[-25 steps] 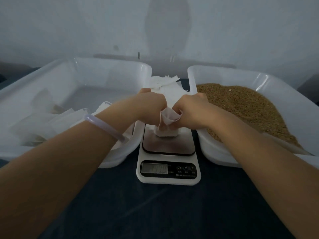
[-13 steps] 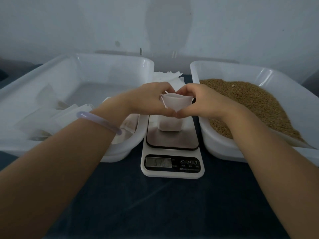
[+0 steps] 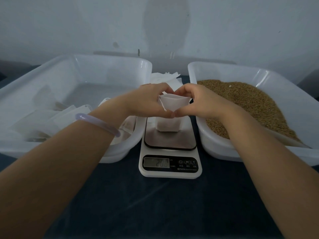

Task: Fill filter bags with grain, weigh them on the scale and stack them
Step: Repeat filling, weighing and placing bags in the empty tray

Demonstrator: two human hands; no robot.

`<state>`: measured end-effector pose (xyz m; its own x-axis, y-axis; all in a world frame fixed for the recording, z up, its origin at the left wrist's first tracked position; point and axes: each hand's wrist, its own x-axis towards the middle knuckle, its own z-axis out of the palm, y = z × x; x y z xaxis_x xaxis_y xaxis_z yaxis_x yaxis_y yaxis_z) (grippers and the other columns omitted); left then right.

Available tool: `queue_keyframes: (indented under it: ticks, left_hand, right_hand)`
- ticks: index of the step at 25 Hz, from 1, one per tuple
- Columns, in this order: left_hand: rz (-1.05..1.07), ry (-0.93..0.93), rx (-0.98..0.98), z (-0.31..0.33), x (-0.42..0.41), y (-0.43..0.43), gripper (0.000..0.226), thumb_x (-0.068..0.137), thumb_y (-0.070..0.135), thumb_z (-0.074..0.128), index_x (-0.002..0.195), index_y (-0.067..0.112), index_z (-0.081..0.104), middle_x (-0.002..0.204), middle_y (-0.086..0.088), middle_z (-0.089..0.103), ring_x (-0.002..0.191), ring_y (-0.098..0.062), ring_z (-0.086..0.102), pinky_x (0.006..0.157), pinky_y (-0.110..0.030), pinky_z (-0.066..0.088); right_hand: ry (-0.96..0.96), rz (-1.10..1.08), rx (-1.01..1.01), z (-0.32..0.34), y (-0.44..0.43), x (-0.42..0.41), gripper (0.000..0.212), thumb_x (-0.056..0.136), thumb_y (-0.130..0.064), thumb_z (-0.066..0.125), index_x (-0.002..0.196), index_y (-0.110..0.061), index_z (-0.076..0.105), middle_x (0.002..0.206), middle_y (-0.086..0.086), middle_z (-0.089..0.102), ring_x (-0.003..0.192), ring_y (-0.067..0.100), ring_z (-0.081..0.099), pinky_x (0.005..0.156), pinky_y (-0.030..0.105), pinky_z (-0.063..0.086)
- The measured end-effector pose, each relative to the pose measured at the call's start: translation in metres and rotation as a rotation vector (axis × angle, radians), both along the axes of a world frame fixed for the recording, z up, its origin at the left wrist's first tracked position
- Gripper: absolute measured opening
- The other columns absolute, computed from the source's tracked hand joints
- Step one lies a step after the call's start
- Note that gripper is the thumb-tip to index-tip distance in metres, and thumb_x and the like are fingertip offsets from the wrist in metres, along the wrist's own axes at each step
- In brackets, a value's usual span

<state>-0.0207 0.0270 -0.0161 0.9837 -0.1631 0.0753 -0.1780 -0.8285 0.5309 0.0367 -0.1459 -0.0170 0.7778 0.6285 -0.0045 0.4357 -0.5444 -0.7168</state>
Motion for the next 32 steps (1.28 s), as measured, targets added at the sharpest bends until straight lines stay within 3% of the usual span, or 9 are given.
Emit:
queue_keyframes:
  ticks: [7,12,17,20,22,25,28,30,32]
  left_hand:
    - [0.01,-0.007,0.016,0.0,0.0,0.0,0.055,0.074,0.034,0.076,0.121,0.021,0.052,0.096,0.008,0.053,0.088,-0.012,0.051,0.068,-0.012,0.036]
    - [0.024,-0.007,0.022,0.0,-0.001,-0.002,0.055,0.073,0.032,0.077,0.122,0.021,0.052,0.101,0.006,0.054,0.092,-0.013,0.05,0.073,-0.023,0.035]
    - [0.037,0.003,0.061,0.0,-0.001,-0.003,0.062,0.071,0.033,0.078,0.125,0.022,0.05,0.107,0.003,0.052,0.105,-0.017,0.049,0.083,-0.025,0.032]
    - [0.055,0.011,0.058,-0.001,-0.001,-0.002,0.064,0.071,0.036,0.078,0.127,0.025,0.048,0.114,0.002,0.052,0.115,-0.017,0.043,0.085,-0.025,0.029]
    - [0.055,0.01,0.071,-0.001,0.0,-0.002,0.066,0.07,0.039,0.077,0.127,0.026,0.048,0.11,0.006,0.049,0.114,-0.016,0.042,0.086,-0.024,0.027]
    - [0.031,-0.006,0.101,0.0,-0.001,-0.003,0.066,0.067,0.044,0.079,0.123,0.025,0.051,0.101,0.014,0.048,0.109,-0.011,0.044,0.092,-0.025,0.029]
    - [-0.013,-0.067,-0.095,0.008,-0.007,-0.005,0.08,0.056,0.049,0.086,0.124,0.026,0.05,0.112,0.015,0.056,0.114,-0.008,0.052,0.111,-0.032,0.028]
    - [-0.084,-0.089,-0.313,0.015,-0.009,-0.007,0.085,0.049,0.04,0.088,0.124,0.02,0.052,0.113,0.005,0.062,0.108,-0.013,0.059,0.099,-0.033,0.044]
    - [-0.124,-0.058,-0.464,0.018,-0.008,-0.013,0.065,0.056,0.016,0.088,0.113,0.011,0.057,0.098,-0.004,0.066,0.089,-0.016,0.066,0.081,-0.039,0.055]
  right_hand:
    - [0.011,0.013,0.026,-0.001,-0.001,0.001,0.047,0.066,-0.022,0.081,0.108,-0.024,0.059,0.107,-0.009,0.063,0.097,0.006,0.061,0.076,0.022,0.046]
    - [-0.007,0.023,0.045,0.0,-0.002,0.0,0.044,0.067,-0.023,0.081,0.103,-0.028,0.057,0.104,-0.012,0.063,0.093,0.0,0.06,0.071,0.019,0.043]
    - [-0.098,0.077,0.148,0.001,-0.006,-0.007,0.018,0.075,-0.028,0.076,0.086,-0.029,0.061,0.094,-0.01,0.067,0.087,-0.002,0.062,0.072,0.017,0.042]
    - [-0.149,0.034,0.265,0.003,-0.008,-0.008,0.02,0.076,-0.039,0.073,0.088,-0.029,0.061,0.1,-0.012,0.066,0.096,-0.001,0.06,0.08,0.019,0.043]
    - [-0.135,0.063,0.191,0.004,-0.007,-0.009,0.023,0.075,-0.054,0.067,0.085,-0.033,0.066,0.101,-0.013,0.066,0.098,0.001,0.06,0.085,0.026,0.044]
    - [-0.155,0.07,0.043,0.003,-0.003,-0.014,0.054,0.063,-0.073,0.059,0.097,-0.033,0.072,0.102,-0.015,0.069,0.098,0.002,0.061,0.093,0.036,0.048]
    - [-0.117,0.072,0.426,0.014,-0.004,-0.019,0.053,0.073,-0.061,0.061,0.092,-0.013,0.075,0.096,0.009,0.072,0.096,0.024,0.065,0.092,0.048,0.048]
    - [-0.042,0.09,0.63,0.023,-0.005,-0.02,0.056,0.081,-0.053,0.061,0.089,0.002,0.072,0.094,0.028,0.068,0.091,0.041,0.063,0.088,0.051,0.048]
    - [-0.009,0.079,0.694,0.03,-0.014,-0.017,0.057,0.079,-0.056,0.063,0.088,-0.001,0.071,0.089,0.023,0.07,0.084,0.029,0.066,0.082,0.038,0.051]
